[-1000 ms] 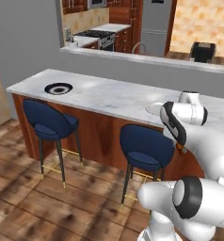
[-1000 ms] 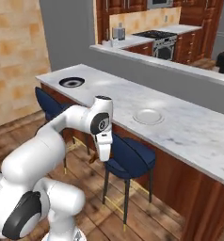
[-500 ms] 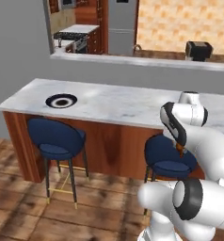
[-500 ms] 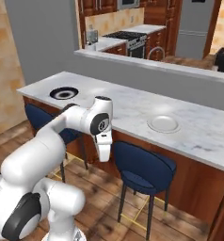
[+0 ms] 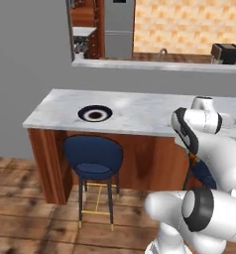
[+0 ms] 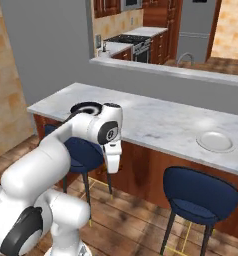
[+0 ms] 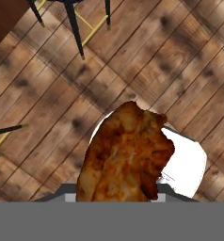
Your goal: Take the chicken drumsticks from the pan and place one on each plate on the dining counter.
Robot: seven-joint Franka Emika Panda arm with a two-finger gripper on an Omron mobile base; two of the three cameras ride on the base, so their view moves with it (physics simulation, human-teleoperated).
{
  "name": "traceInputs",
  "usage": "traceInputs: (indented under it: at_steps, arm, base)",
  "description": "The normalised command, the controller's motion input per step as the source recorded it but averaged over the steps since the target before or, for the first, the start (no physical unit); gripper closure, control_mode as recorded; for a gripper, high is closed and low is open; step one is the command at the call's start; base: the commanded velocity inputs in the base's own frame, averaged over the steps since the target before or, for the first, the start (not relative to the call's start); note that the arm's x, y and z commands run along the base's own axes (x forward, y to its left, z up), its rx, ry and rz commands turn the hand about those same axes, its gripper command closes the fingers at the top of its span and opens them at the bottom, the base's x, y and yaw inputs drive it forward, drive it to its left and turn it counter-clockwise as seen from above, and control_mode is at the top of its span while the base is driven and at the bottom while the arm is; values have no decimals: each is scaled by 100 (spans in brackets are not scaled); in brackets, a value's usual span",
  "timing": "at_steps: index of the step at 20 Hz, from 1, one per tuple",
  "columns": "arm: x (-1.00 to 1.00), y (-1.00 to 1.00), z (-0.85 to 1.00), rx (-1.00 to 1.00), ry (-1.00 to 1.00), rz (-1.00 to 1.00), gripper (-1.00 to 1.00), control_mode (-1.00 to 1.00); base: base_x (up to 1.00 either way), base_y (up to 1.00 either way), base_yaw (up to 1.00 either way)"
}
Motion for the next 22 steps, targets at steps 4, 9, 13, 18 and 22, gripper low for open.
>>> traceInputs:
  at_steps: [4,9,13,18,22]
  arm:
    - [0,0,0,0,0,0,100,100]
    - [0,0,0,0,0,0,100,100]
    - [0,0,0,0,0,0,100,100]
    - [0,0,0,0,0,0,100,100]
    - [0,0,0,0,0,0,100,100]
  base:
    - [48,71,0]
    - [66,38,0]
    - [86,14,0]
    - [69,20,0]
    - [60,37,0]
